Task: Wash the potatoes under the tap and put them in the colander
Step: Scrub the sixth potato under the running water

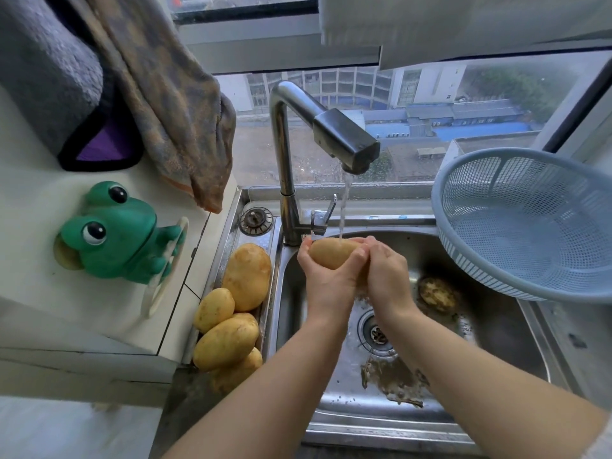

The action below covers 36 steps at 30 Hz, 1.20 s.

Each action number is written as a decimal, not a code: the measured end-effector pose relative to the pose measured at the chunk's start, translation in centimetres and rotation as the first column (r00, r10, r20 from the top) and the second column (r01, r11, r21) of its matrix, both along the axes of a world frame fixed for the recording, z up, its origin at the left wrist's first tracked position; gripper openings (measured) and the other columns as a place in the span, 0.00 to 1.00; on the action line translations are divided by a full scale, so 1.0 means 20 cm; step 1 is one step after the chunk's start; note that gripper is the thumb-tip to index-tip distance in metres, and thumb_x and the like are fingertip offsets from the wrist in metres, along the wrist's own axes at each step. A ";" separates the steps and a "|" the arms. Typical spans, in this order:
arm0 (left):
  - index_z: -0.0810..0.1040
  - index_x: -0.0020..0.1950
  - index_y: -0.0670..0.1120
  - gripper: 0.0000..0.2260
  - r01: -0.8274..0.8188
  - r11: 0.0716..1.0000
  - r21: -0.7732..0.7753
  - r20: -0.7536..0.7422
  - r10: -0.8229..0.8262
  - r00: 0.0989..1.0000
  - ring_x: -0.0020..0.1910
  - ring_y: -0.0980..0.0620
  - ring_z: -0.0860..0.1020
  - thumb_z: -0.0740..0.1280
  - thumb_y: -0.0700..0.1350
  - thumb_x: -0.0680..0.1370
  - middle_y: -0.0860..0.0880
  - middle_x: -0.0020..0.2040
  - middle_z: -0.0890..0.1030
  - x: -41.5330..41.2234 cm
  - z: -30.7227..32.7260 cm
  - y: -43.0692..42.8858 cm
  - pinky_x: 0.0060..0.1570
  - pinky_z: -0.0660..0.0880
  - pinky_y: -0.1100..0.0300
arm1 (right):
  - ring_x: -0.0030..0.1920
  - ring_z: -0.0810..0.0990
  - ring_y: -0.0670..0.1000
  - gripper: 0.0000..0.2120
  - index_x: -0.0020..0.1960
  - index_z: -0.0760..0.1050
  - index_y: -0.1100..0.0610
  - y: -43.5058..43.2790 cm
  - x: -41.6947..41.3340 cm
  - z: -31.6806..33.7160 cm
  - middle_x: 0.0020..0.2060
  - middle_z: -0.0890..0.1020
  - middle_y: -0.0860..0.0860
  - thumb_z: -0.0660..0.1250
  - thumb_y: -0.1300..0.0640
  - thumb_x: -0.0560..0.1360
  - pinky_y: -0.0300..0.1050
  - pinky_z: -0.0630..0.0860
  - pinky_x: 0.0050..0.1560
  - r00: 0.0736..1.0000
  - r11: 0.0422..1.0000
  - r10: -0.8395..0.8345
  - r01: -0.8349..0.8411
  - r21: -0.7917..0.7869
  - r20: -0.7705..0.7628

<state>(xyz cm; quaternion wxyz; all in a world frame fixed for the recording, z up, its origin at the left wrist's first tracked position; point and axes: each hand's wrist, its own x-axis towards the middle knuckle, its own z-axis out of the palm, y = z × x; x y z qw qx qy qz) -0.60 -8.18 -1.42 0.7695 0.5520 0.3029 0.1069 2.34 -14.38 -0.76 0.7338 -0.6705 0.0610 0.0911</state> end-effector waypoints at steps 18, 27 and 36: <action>0.72 0.65 0.39 0.27 -0.274 0.770 -0.577 -0.339 0.079 0.937 0.53 0.38 0.78 0.59 0.60 0.79 0.36 0.56 0.78 0.10 0.04 0.12 0.42 0.75 0.47 | 0.52 0.79 0.41 0.25 0.64 0.71 0.43 -0.10 -0.04 -0.10 0.53 0.79 0.42 0.70 0.39 0.70 0.39 0.77 0.52 0.826 0.828 0.486 -0.332 -0.451 0.286; 0.63 0.72 0.49 0.17 0.162 0.970 -0.180 0.071 -0.152 0.986 0.62 0.49 0.76 0.56 0.49 0.84 0.45 0.64 0.74 0.00 -0.04 0.06 0.66 0.72 0.48 | 0.43 0.80 0.53 0.16 0.51 0.77 0.53 -0.09 0.01 -0.03 0.45 0.81 0.56 0.62 0.41 0.77 0.45 0.78 0.35 0.947 0.972 0.199 -0.159 0.172 -0.251; 0.70 0.66 0.42 0.20 0.025 0.968 -0.249 0.047 -0.014 0.999 0.49 0.45 0.80 0.70 0.44 0.76 0.41 0.54 0.78 0.05 0.02 0.09 0.49 0.79 0.48 | 0.45 0.82 0.43 0.14 0.52 0.77 0.43 -0.12 -0.02 -0.02 0.46 0.83 0.47 0.70 0.38 0.71 0.37 0.79 0.40 0.926 0.941 0.332 -0.314 -0.125 0.178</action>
